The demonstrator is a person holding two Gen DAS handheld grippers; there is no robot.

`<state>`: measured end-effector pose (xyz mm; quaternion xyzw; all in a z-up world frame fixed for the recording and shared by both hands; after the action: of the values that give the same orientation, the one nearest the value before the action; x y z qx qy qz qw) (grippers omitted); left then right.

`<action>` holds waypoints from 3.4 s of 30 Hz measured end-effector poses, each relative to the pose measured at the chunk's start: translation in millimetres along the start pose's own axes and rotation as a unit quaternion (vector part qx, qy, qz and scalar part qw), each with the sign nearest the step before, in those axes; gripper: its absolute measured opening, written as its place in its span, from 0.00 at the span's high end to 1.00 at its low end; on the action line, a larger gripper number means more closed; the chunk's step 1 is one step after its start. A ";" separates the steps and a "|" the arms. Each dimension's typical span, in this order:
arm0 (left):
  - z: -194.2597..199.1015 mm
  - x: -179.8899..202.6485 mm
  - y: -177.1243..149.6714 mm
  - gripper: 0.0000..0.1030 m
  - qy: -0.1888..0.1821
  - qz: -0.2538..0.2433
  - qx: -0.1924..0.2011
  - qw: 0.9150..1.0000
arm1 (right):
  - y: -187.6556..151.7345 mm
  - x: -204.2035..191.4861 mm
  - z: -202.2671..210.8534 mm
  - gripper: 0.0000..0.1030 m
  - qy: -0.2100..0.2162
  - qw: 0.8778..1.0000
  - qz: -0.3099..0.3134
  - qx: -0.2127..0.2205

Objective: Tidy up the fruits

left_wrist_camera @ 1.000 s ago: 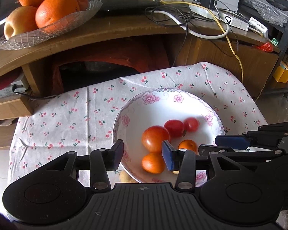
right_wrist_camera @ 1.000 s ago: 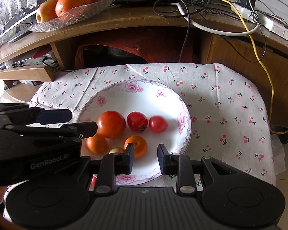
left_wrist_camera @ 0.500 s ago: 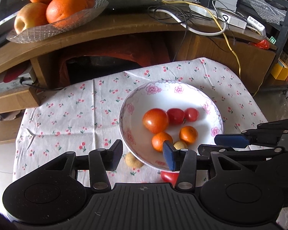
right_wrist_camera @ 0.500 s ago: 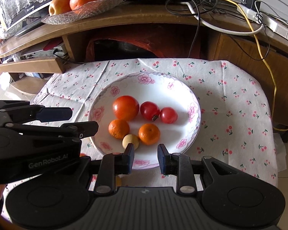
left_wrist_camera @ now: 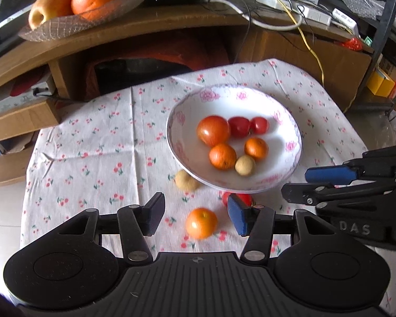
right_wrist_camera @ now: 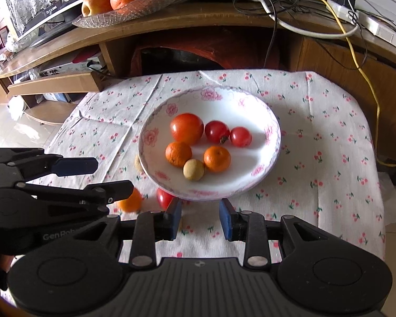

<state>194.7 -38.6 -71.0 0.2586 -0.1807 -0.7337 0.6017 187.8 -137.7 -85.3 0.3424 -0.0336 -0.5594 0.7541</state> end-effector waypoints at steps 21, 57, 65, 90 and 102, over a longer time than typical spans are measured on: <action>-47.3 14.7 -12.3 0.55 -0.005 -0.017 -0.063 0.998 | -11.4 6.1 -26.9 0.68 -0.002 0.999 -0.015 -0.051; -41.1 -10.6 -21.9 0.62 0.009 -0.003 -0.079 0.997 | -12.8 -7.8 -47.0 0.63 0.035 0.995 -0.066 -0.060; -42.4 -16.8 -24.0 0.62 0.010 0.002 -0.082 0.997 | -12.6 -13.3 -52.6 0.63 0.049 0.993 -0.082 -0.064; -45.6 -23.6 -24.3 0.56 0.012 0.008 -0.080 0.997 | -10.1 -25.1 -59.4 0.76 0.071 0.994 -0.066 -0.058; -44.7 -18.9 -23.1 0.62 0.021 -0.011 -0.074 0.997 | -17.1 -17.9 -32.0 0.76 0.021 0.999 -0.019 -0.044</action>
<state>205.8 -13.2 -117.1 0.2310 -0.1103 -0.7460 0.6148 181.0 -109.2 -113.2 0.3213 0.0130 -0.5672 0.7583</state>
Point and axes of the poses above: each gripper's, at about its wrist camera, not at the fingertips, and z roughly against the way its jaws point, x to its right, y to its top, the point moved 10 cm from there along -z, roughly the way its jaws point, and after that the axes turned 12 degrees about y, right-handed, at the moved point
